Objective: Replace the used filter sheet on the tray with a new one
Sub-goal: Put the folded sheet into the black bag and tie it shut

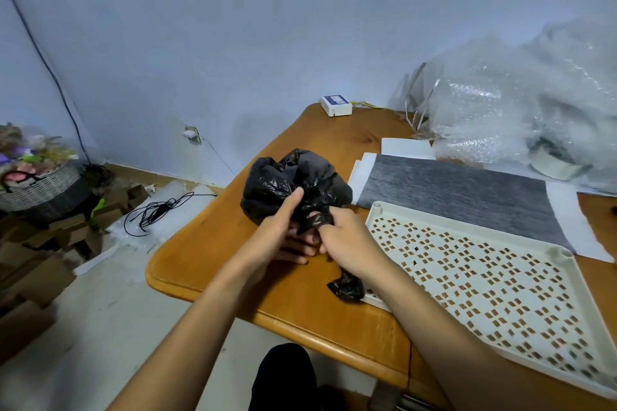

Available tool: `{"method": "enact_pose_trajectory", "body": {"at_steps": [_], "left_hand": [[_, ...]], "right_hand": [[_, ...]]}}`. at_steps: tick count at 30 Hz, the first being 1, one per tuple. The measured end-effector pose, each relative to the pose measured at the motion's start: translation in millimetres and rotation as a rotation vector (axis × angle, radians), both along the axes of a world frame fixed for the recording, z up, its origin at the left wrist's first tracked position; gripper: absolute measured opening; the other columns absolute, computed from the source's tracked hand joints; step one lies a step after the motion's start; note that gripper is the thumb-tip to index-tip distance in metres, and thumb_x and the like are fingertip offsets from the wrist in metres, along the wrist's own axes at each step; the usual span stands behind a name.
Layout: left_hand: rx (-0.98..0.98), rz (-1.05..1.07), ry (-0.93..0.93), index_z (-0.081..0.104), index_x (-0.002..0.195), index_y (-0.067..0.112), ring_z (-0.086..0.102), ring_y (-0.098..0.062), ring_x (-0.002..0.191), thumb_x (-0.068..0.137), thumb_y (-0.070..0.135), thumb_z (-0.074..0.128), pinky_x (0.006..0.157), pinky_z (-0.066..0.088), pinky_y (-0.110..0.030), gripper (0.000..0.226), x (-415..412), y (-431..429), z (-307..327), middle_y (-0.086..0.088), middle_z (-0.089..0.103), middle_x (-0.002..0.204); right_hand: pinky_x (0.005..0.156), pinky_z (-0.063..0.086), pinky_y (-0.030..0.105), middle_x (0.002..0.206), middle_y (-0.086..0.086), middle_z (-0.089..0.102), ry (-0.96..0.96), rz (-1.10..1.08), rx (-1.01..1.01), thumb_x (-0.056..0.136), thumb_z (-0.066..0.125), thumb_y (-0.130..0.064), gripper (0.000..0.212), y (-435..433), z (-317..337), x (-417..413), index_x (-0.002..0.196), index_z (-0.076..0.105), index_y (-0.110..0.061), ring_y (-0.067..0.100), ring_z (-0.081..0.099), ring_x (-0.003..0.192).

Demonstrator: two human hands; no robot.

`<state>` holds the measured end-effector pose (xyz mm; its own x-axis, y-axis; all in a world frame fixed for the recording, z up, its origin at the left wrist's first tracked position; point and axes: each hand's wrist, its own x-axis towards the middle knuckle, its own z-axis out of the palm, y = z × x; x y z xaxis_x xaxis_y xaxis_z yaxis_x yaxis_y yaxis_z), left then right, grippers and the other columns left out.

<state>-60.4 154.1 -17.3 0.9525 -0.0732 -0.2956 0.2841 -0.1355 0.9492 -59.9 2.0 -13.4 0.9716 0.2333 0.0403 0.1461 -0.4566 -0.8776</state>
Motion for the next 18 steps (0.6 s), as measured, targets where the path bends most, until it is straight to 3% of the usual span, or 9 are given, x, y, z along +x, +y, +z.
{"method": "enact_pose_trajectory", "body": {"at_steps": [3,5,6,8,10,14,16,18], "left_hand": [[-0.127,-0.089,0.013,0.073,0.115,0.021,0.074,-0.023,0.103,0.091,0.063,0.059,0.09,0.058,-0.037,0.05,23.9,-3.3,8.6,-0.005,0.079,0.109],[-0.21,-0.102,0.109,0.071,0.123,0.01,0.07,-0.026,0.106,0.088,0.045,0.073,0.095,0.052,-0.03,0.049,44.1,-2.4,10.2,-0.009,0.077,0.115],[-0.253,-0.108,0.164,0.072,0.121,0.003,0.069,-0.028,0.1,0.087,0.038,0.076,0.089,0.052,-0.027,0.048,53.0,-2.5,11.8,-0.014,0.077,0.112],[-0.325,-0.089,0.203,0.077,0.098,0.003,0.07,-0.022,0.077,0.093,0.026,0.072,0.079,0.06,-0.029,0.024,69.3,-2.4,14.0,-0.012,0.075,0.093],[-0.387,-0.008,0.162,0.07,0.086,0.001,0.066,-0.016,0.06,0.098,0.014,0.065,0.083,0.061,-0.035,0.018,86.4,-3.6,17.0,-0.008,0.067,0.079],[-0.252,0.043,0.016,0.064,0.087,-0.001,0.056,-0.018,0.059,0.097,0.012,0.067,0.091,0.059,-0.042,0.017,117.2,-8.3,18.5,-0.009,0.06,0.074],[-0.144,0.059,-0.025,0.069,0.084,0.0,0.061,-0.02,0.067,0.094,0.019,0.072,0.103,0.053,-0.044,0.021,130.8,-9.0,12.6,-0.01,0.065,0.074],[-0.009,0.064,-0.062,0.073,0.083,0.002,0.065,-0.022,0.077,0.094,0.024,0.071,0.104,0.053,-0.041,0.025,143.9,-7.9,6.3,-0.011,0.071,0.08]], "right_hand": [[0.065,0.053,0.046,0.08,0.009,0.068,-0.104,0.041,-0.224,0.1,0.044,-0.034,0.03,8.2,-0.5,-4.9,0.087,0.062,-0.015,0.03,0.065,0.072],[0.072,0.054,0.047,0.092,0.012,0.067,-0.205,0.064,-0.387,0.102,0.042,-0.033,0.029,15.4,-1.8,-8.5,0.09,0.06,-0.012,0.033,0.064,0.082],[0.074,0.053,0.046,0.098,0.015,0.066,-0.264,0.073,-0.458,0.101,0.042,-0.029,0.027,19.2,-2.4,-10.5,0.093,0.059,-0.011,0.036,0.064,0.087],[0.078,0.05,0.044,0.106,0.017,0.066,-0.375,0.082,-0.577,0.1,0.042,-0.024,0.024,26.4,-6.4,-14.5,0.101,0.061,-0.008,0.039,0.063,0.094],[0.081,0.043,0.043,0.11,0.015,0.066,-0.454,0.079,-0.651,0.099,0.044,-0.022,0.025,31.4,-9.1,-19.0,0.107,0.062,-0.007,0.036,0.062,0.096],[0.087,0.046,0.043,0.109,0.014,0.066,-0.519,0.039,-0.648,0.092,0.048,-0.018,0.028,35.3,-15.0,-18.8,0.113,0.063,-0.006,0.03,0.061,0.094],[0.089,0.046,0.044,0.109,0.014,0.066,-0.548,0.016,-0.673,0.091,0.048,-0.019,0.031,36.5,-19.1,-17.1,0.115,0.063,-0.006,0.03,0.061,0.095],[0.09,0.044,0.044,0.11,0.015,0.066,-0.562,0.015,-0.694,0.094,0.048,-0.021,0.031,37.3,-22.3,-18.0,0.117,0.062,-0.006,0.03,0.061,0.097]]}}
